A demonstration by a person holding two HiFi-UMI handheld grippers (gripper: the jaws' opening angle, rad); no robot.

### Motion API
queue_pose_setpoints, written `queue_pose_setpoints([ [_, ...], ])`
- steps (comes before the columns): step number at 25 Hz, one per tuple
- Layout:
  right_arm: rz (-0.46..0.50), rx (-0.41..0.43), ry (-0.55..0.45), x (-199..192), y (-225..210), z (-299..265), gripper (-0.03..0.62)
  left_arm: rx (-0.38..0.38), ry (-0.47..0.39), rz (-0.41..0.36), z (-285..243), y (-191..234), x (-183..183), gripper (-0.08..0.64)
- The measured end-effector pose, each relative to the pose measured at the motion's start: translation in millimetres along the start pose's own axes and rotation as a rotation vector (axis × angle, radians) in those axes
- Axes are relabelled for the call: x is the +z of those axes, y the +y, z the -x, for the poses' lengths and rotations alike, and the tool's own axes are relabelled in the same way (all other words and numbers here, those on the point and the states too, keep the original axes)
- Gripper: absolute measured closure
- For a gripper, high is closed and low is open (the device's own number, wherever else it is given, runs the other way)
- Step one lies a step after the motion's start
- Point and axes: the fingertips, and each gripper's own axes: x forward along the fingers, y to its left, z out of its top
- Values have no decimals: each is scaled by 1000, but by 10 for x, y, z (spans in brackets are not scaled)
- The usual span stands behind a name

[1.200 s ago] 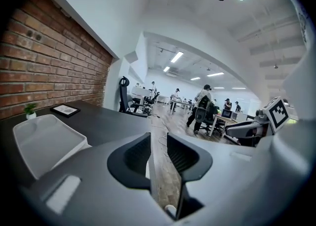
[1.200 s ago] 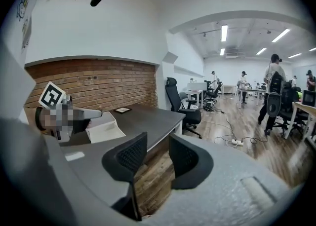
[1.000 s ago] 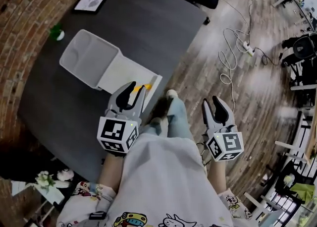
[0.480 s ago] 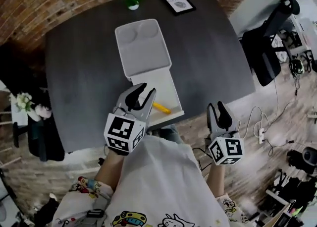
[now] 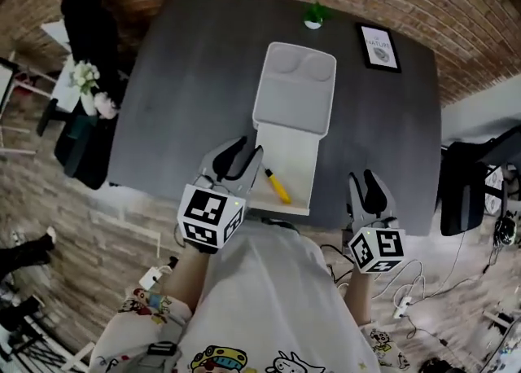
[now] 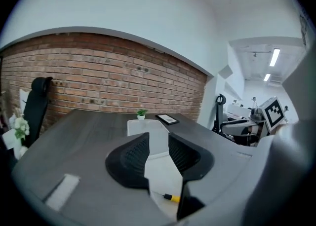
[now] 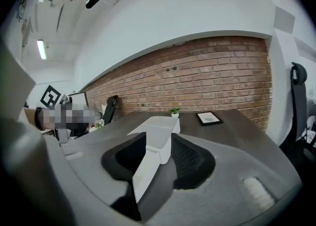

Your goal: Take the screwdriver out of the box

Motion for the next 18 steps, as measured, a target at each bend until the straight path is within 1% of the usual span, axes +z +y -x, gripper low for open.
queue_pose_setpoints([
  [5, 44, 147, 20, 69, 116, -269, 433, 131, -18, 44, 151, 131, -26, 433],
  [8, 63, 201, 25, 91, 170, -352, 433, 184, -17, 59, 225, 179, -61, 433],
  [13, 80, 257, 41, 52, 312, -433, 433, 231, -19, 70, 376, 256, -99, 433],
  [18, 95, 283, 55, 62, 449, -477, 431, 236, -17, 81, 430, 299, -104, 433],
])
